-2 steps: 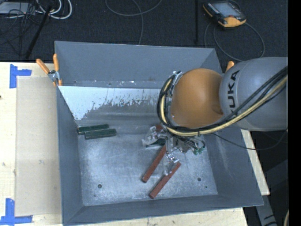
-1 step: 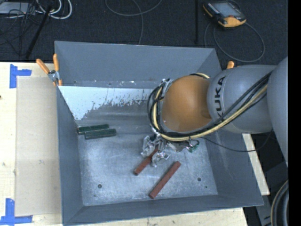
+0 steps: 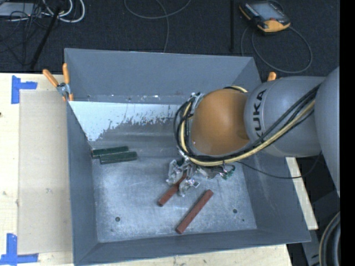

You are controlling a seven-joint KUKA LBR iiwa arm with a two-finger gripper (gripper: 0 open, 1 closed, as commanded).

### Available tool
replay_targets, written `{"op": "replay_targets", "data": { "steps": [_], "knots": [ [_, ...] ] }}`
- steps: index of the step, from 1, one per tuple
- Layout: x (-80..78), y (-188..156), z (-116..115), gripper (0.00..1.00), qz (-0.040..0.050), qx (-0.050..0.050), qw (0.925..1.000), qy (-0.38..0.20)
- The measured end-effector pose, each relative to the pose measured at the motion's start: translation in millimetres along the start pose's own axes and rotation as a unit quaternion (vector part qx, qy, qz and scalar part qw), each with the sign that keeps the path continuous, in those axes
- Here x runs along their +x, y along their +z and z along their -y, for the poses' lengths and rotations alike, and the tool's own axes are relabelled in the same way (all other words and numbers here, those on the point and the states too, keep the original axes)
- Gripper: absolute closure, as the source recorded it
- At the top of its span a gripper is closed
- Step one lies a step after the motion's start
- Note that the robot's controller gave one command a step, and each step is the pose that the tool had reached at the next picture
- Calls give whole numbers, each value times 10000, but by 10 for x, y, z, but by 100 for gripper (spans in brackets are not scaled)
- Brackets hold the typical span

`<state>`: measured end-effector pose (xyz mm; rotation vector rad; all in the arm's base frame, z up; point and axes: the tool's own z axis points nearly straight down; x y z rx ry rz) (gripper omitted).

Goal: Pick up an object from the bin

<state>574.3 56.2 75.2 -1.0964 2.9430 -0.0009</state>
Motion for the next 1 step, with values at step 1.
{"op": "replay_targets", "data": {
  "steps": [1],
  "knots": [
    [-177, -1644, 57, 100, 31, 11, 9995, 314]
  ]
}}
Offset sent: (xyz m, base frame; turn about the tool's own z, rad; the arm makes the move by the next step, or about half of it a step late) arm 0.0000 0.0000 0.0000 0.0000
